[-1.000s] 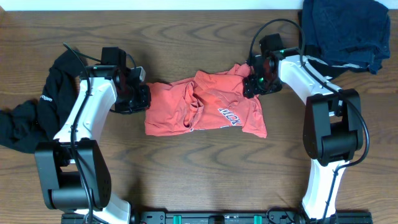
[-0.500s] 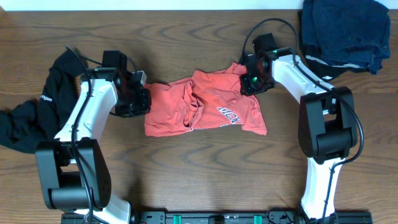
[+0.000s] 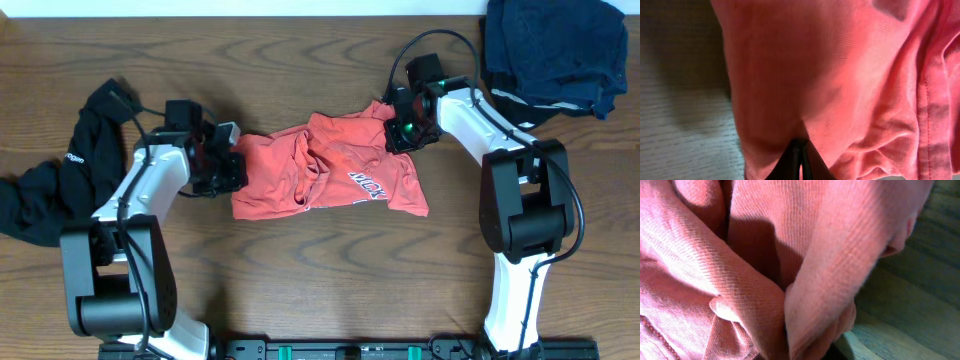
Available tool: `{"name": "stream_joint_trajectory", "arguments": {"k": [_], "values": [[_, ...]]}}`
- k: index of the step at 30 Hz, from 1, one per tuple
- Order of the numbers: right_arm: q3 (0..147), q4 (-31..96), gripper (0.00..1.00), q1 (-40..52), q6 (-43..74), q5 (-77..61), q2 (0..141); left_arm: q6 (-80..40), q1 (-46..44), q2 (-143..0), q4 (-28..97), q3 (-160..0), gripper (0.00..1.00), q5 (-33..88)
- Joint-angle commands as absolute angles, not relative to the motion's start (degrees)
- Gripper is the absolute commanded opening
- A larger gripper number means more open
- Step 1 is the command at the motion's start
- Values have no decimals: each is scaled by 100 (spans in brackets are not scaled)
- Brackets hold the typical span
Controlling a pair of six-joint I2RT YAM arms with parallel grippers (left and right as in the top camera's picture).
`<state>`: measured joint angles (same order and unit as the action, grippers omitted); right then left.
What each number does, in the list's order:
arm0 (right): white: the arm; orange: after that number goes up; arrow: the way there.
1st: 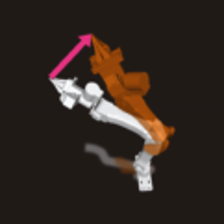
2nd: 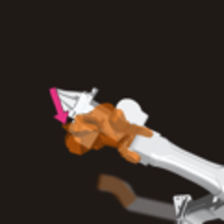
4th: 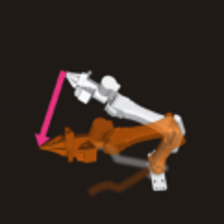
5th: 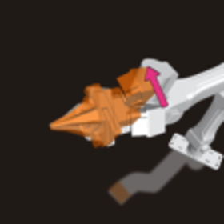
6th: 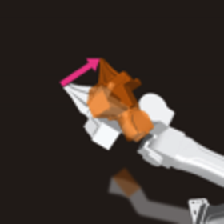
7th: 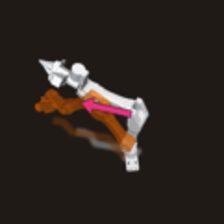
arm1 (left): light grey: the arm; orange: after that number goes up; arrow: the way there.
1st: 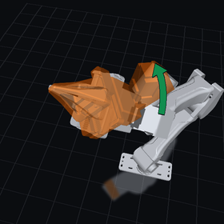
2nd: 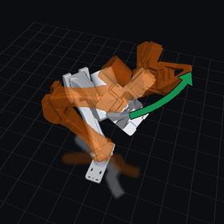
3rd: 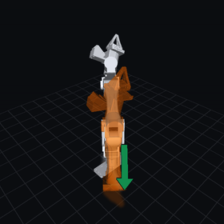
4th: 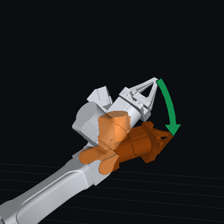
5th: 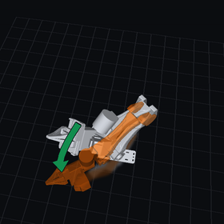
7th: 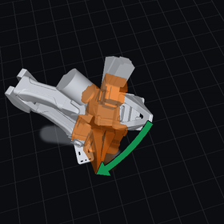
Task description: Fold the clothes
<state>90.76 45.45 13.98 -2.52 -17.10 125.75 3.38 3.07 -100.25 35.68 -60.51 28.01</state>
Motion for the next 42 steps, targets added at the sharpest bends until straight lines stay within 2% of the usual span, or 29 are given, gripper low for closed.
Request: {"name": "stream_joint_trajectory", "arguments": {"k": [1,13,26,31,42], "values": [[8912,4580,1,1503,-259,-1852,12980,491,510,-10189,3496,-5889,6,3070],[8923,4641,1,1321,-259,-3065,12787,-143,644,-10844,2663,-5798,6,3065],[8923,4829,1,558,-261,-3374,11227,-491,506,-10945,2668,-5791,6,3142],[8925,4637,1,862,-204,-3629,10875,-530,425,-10940,2637,-5793,6,3409],[8925,3627,1,2386,390,-3533,10801,-526,425,-10940,2635,-5793,6,3382]]}}
